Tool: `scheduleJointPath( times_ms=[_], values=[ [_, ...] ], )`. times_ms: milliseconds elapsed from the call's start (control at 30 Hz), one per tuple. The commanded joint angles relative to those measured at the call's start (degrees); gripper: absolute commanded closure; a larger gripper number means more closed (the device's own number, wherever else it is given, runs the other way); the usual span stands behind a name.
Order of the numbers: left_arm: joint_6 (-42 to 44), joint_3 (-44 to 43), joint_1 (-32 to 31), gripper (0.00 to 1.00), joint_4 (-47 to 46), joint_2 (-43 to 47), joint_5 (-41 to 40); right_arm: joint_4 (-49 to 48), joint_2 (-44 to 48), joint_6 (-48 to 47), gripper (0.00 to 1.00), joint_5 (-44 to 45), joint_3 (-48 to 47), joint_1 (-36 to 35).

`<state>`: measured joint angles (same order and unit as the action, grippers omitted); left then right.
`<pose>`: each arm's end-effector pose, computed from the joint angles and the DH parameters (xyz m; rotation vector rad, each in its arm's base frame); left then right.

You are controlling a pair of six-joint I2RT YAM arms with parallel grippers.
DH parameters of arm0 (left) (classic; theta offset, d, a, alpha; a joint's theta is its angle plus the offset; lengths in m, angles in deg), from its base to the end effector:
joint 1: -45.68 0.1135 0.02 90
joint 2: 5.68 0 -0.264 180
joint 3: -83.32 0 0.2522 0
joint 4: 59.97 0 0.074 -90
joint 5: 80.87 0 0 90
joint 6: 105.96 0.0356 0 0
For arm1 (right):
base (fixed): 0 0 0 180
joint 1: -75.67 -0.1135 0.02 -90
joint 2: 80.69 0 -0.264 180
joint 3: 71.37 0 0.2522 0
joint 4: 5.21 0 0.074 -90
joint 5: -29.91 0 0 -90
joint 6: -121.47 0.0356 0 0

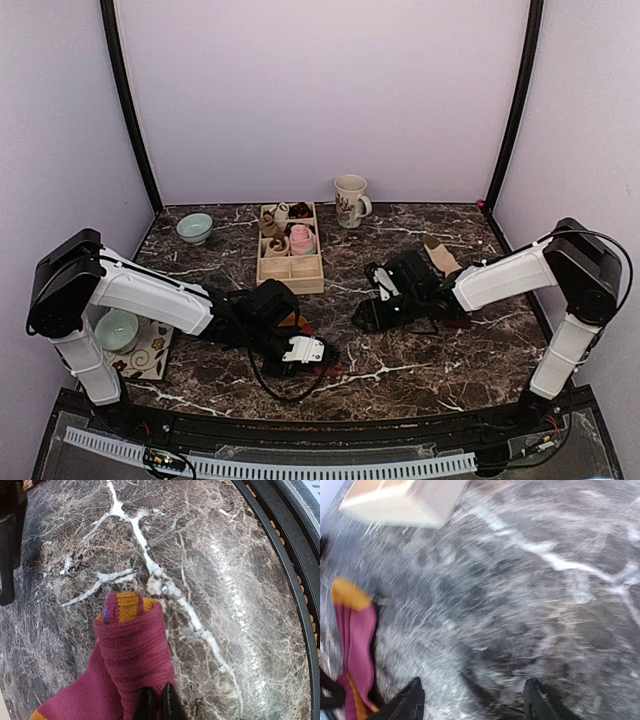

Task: Roll the socks
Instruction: Roll the sock at the center of the board.

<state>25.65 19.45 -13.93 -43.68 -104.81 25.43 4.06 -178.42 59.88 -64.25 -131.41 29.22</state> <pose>0.1609 -0.2941 0.1439 1.9952 1.4780 -0.4861 0.2254 0.2408 0.1409 -0.4281 2.4680 0.6725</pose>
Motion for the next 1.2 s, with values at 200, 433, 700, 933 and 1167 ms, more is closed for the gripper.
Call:
scheduleJointPath(
  times_ms=[200, 433, 700, 933, 1167],
  values=[
    [1.1, 2.4, 0.1, 1.00, 7.2, -2.8, 0.2, -7.4, -15.2, 3.4, 1.00, -24.8, -17.7, -0.4],
    [1.1, 2.6, 0.0, 1.00, 7.1, -2.7, 0.5, -8.8, -21.8, 1.5, 1.00, -27.2, -24.6, -4.2],
    [1.0, 1.5, 0.0, 1.00, 8.3, -4.0, 1.2, -0.1, -26.3, -2.6, 1.00, -21.9, -28.7, -5.7],
    [2.1, 0.0, 0.0, 1.00, 9.3, -4.6, 1.3, 8.4, -25.1, -5.2, 1.00, -10.6, -26.5, -5.7],
    [3.3, -0.7, -0.1, 1.00, 10.4, -5.4, 3.9, 8.9, -22.1, -2.5, 1.00, -3.8, -21.1, -5.4]
  ],
)
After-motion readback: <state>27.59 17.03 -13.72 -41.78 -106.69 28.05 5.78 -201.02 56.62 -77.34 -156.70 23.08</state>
